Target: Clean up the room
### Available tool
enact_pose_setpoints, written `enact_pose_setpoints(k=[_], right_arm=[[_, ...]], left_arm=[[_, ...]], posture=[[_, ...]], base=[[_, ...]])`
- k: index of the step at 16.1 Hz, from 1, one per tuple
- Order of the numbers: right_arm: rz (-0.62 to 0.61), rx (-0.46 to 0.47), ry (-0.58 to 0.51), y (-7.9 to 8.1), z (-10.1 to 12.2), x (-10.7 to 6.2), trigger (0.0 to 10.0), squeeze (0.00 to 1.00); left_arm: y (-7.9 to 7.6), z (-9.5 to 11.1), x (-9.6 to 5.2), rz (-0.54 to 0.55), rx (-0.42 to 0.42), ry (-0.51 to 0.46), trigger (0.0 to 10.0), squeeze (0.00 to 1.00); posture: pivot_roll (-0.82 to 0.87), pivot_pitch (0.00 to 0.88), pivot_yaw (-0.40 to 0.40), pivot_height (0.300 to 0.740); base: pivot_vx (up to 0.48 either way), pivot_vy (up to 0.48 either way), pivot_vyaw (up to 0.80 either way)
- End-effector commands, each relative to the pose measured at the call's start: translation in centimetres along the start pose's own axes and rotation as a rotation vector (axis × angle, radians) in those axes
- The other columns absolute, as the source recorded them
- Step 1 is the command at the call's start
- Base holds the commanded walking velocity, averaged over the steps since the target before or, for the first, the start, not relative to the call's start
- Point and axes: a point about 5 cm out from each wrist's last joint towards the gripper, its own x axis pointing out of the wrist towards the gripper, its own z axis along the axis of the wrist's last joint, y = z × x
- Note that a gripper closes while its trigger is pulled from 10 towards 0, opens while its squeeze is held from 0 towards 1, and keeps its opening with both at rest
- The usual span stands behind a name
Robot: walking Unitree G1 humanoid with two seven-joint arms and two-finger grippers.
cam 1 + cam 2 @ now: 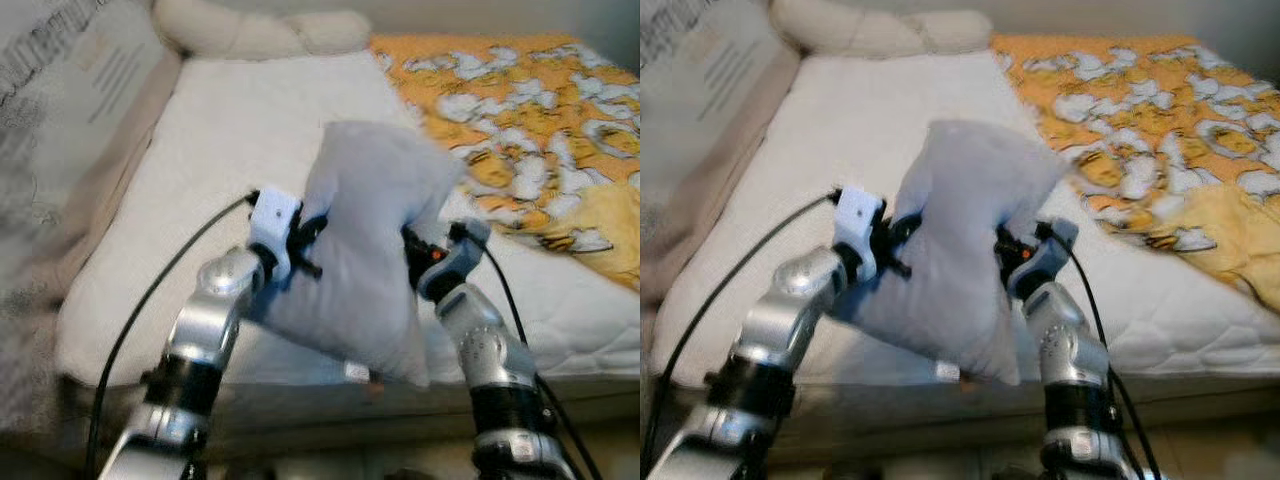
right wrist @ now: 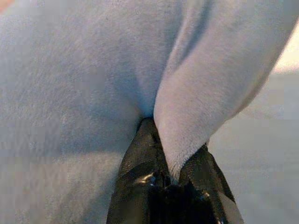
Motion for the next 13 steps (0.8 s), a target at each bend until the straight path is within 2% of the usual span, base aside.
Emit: enact_pose_setpoints(k=[1,3,7,13], right_arm=[[0.054,-0.002,-0.004,1.26,0.13,0.45,10.0,0.0],[0.029,0.001,0.001,1.1,0.14,0.57,10.0,0.0],[0.019,0.002,-0.008,1.04,0.3,0.71,10.0,0.0],[0.003,-0.003,-0.014,0.96,0.47,0.9,10.0,0.0]], left_arm=[[0.12,0.71,0.13,0.005,0.019,-0.027,10.0,0.0],[0.2,0.81,0.2,0.01,0.021,-0.027,10.0,0.0],[0.5,0.82,0.21,0.023,0.023,-0.024,10.0,0.0],[0.57,0.86,0.2,0.032,0.022,-0.027,10.0,0.0]], posture=[[0.01,0.0,0.01,0.74],[0.01,0.0,0.012,0.74],[0.01,0.0,0.012,0.74],[0.01,0.0,0.007,0.74]], base=[[0.0,0.36,0.0],[0.0,0.354,0.0],[0.0,0.359,-0.53],[0.0,0.352,0.0]])
